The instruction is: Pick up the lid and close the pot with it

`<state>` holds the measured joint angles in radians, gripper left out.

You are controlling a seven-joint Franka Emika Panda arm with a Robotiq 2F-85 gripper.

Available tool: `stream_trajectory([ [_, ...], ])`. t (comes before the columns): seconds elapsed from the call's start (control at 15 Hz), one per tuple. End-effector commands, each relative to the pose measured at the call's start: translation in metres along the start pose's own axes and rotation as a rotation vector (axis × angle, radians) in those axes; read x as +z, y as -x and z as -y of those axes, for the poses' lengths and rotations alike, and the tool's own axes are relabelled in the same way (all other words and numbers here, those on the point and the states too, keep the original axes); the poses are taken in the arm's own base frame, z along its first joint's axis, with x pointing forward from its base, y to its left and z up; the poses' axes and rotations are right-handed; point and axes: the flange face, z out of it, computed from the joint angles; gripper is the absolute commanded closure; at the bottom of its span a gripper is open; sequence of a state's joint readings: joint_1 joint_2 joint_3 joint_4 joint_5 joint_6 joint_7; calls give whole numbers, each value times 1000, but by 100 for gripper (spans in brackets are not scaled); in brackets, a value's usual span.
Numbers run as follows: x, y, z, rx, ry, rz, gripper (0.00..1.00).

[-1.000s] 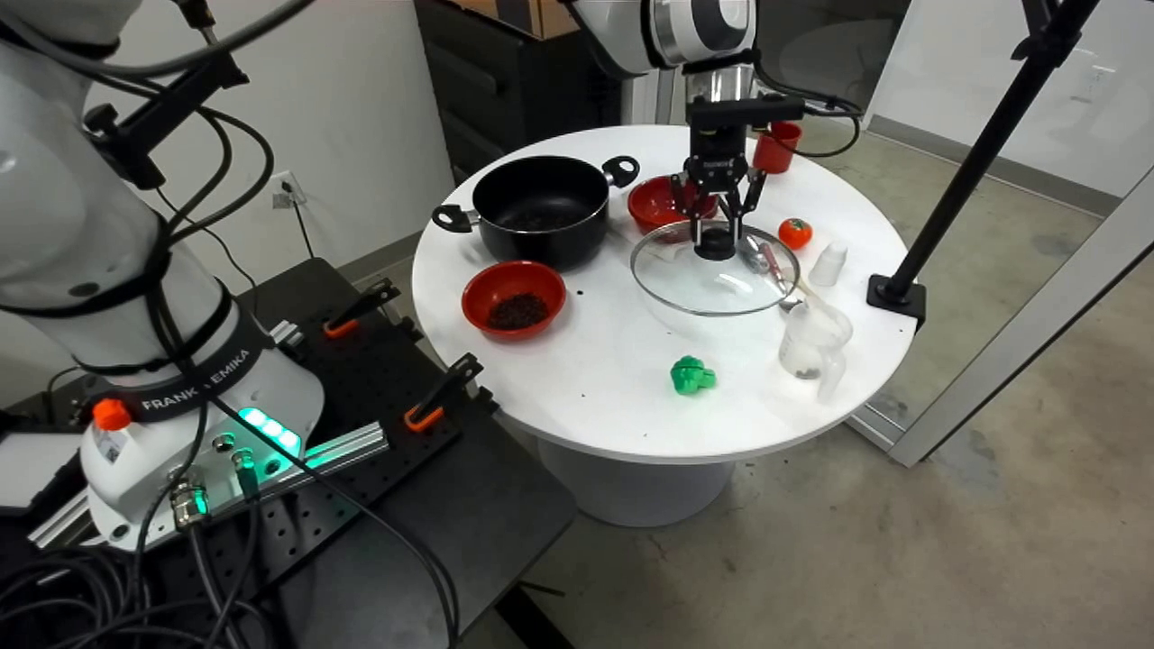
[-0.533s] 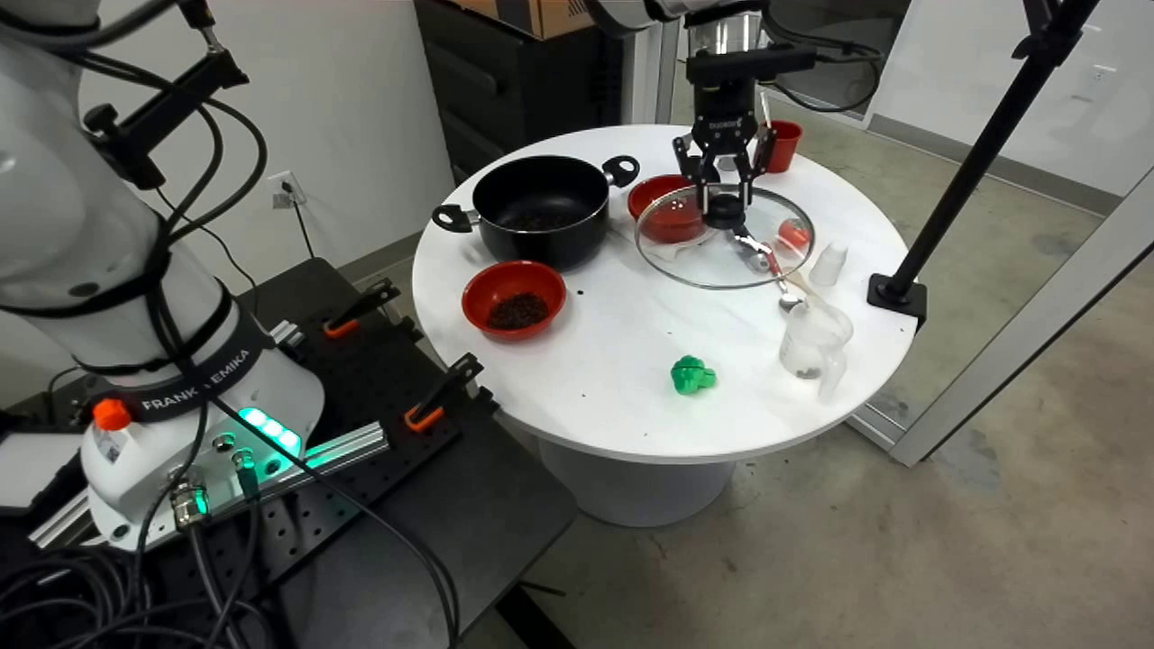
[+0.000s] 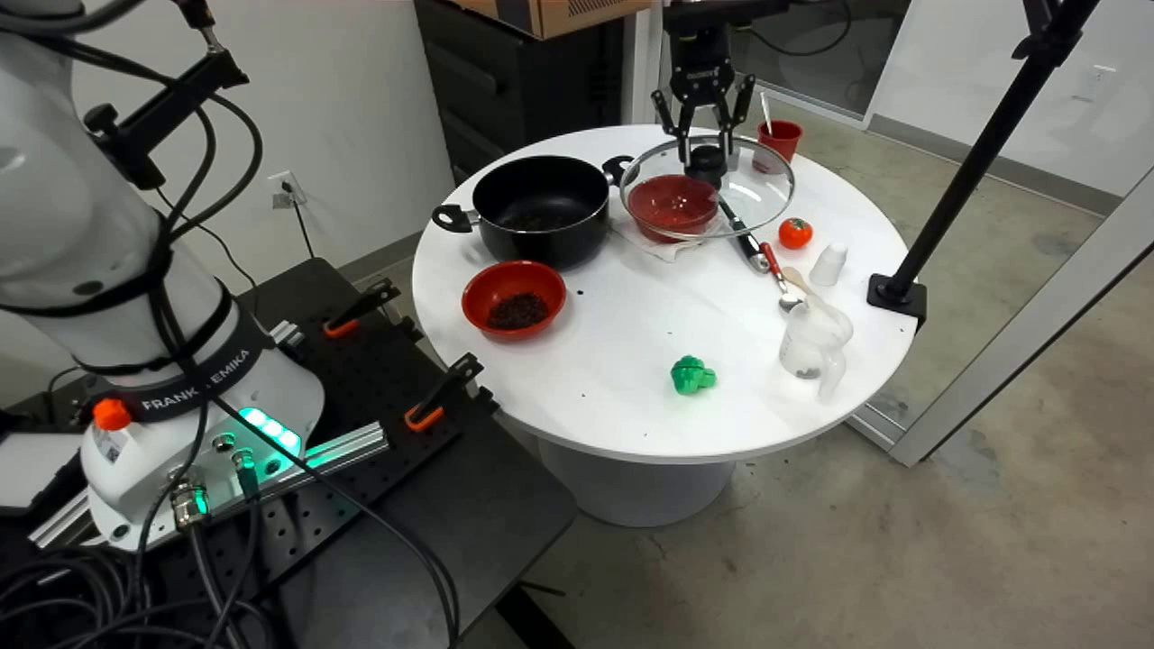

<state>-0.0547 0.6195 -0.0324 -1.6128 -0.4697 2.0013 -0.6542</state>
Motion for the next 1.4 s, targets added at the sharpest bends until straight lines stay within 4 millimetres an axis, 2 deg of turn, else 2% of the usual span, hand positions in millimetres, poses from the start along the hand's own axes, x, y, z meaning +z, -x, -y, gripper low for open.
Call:
stream_trajectory([
  [0.0,-39,-11,25,-72,50,3,74],
  [0.27,-48,-38,66,-158,101,24,74],
  [0.47,-35,-48,109,-257,135,74,74],
  [0.73,-14,-49,168,-382,207,110,74],
  [0.93,-6,-47,203,-437,243,104,74],
  [1.33,-16,-44,254,-476,263,60,74],
])
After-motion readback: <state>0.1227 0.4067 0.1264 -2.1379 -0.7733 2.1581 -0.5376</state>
